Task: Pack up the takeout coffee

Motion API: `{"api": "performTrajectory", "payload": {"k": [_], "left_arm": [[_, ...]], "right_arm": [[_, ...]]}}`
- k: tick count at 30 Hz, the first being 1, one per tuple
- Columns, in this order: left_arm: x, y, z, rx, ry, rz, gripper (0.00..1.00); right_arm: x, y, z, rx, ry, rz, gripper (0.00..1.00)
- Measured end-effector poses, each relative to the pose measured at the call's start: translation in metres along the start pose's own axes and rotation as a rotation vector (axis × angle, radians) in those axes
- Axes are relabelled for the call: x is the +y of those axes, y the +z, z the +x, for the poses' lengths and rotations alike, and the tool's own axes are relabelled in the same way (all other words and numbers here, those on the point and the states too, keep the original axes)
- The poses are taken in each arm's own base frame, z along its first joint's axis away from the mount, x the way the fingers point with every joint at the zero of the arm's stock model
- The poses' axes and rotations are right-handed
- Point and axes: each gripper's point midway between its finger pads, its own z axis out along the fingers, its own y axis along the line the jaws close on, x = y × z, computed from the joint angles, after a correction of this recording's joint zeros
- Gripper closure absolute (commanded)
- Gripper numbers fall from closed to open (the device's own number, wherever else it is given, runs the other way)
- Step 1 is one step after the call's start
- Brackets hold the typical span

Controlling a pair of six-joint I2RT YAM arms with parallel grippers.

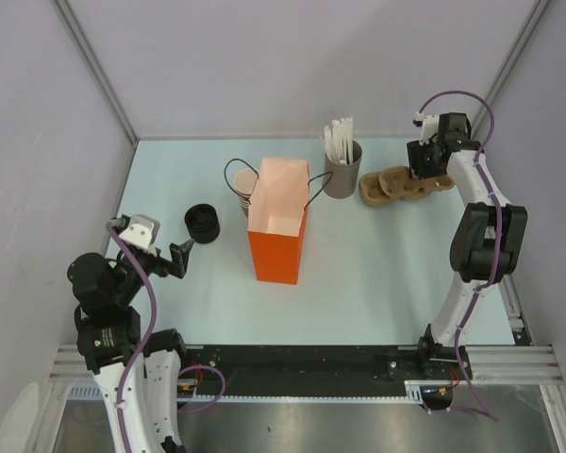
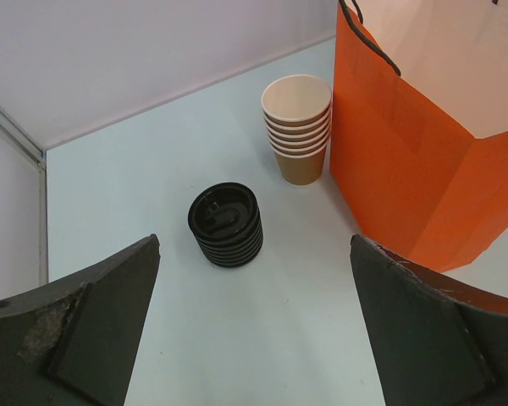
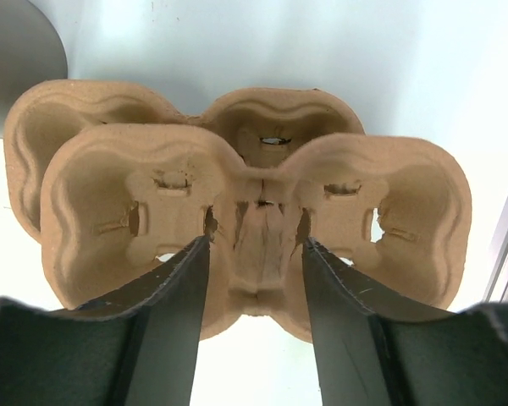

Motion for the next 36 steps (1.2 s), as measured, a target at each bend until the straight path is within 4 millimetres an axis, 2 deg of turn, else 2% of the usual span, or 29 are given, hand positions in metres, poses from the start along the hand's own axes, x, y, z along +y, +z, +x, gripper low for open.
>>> {"api": "performTrajectory", "payload": {"k": [6,14,24,36], "left_arm": [[0.0,0.0,0.0,0.0,0.0,0.0,0.0],[0.0,0.0,0.0,0.0,-0.001,-0.002,0.01],[0.0,0.0,0.0,0.0,-0.001,-0.002,0.01],[0.0,0.0,0.0,0.001,-0.001,-0.002,0.01]], "right_arm": [[0.0,0.005,0.004,0.014,0.002,-0.004,0.46],[0.002,0.016,0.02,0.06,-0.001,-0.012,0.46],[0.003,0.019,0.022,0.072,-0.012,-0.006,0.51],[0.003,0.022,0.029,0.091,-0.014,0.002,0.46]]}}
